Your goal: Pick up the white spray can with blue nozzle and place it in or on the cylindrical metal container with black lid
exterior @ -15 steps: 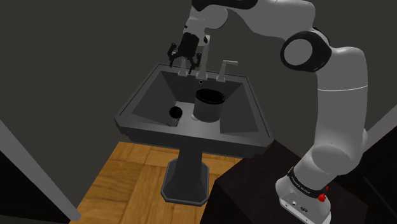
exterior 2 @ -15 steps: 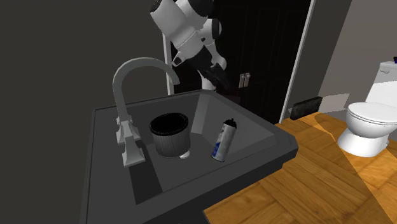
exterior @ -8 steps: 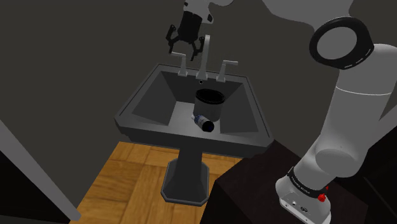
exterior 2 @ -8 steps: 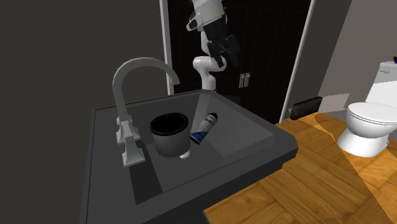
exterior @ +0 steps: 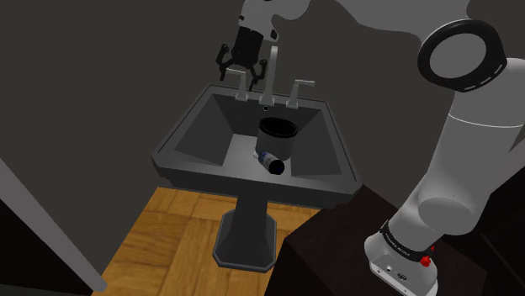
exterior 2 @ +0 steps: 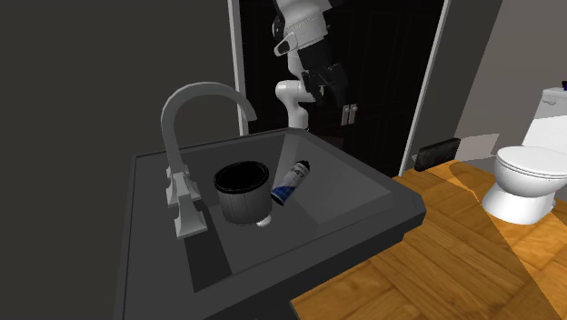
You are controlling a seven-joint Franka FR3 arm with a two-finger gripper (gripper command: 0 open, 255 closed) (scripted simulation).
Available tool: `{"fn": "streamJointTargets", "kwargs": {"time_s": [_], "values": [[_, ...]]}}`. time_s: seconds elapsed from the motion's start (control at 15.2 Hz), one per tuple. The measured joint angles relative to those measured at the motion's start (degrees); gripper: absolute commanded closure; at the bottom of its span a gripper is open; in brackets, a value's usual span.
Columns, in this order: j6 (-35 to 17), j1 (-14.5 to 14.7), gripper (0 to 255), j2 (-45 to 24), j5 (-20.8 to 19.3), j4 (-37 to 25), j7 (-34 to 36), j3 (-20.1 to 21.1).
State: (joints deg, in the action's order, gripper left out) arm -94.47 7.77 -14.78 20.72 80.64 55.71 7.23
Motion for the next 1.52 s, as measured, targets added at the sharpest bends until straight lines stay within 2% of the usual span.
{"fn": "streamJointTargets", "kwargs": {"time_s": [0.33, 0.4, 0.99, 1.06, 1.19, 1.52], "values": [[-0.29, 0.03, 0, 0.05, 0.01, 0.32, -0.05, 0.01], [-0.29, 0.03, 255, 0.05, 0.01, 0.32, -0.05, 0.01], [-0.29, 0.03, 255, 0.05, 0.01, 0.32, -0.05, 0.01], [-0.29, 0.03, 0, 0.05, 0.01, 0.32, -0.05, 0.01], [-0.9, -0.13, 0, 0.39, 0.22, 1.56, -0.57, -0.04], [-5.13, -2.16, 0, 2.15, 1.96, 10.92, -6.2, -1.02]]}}
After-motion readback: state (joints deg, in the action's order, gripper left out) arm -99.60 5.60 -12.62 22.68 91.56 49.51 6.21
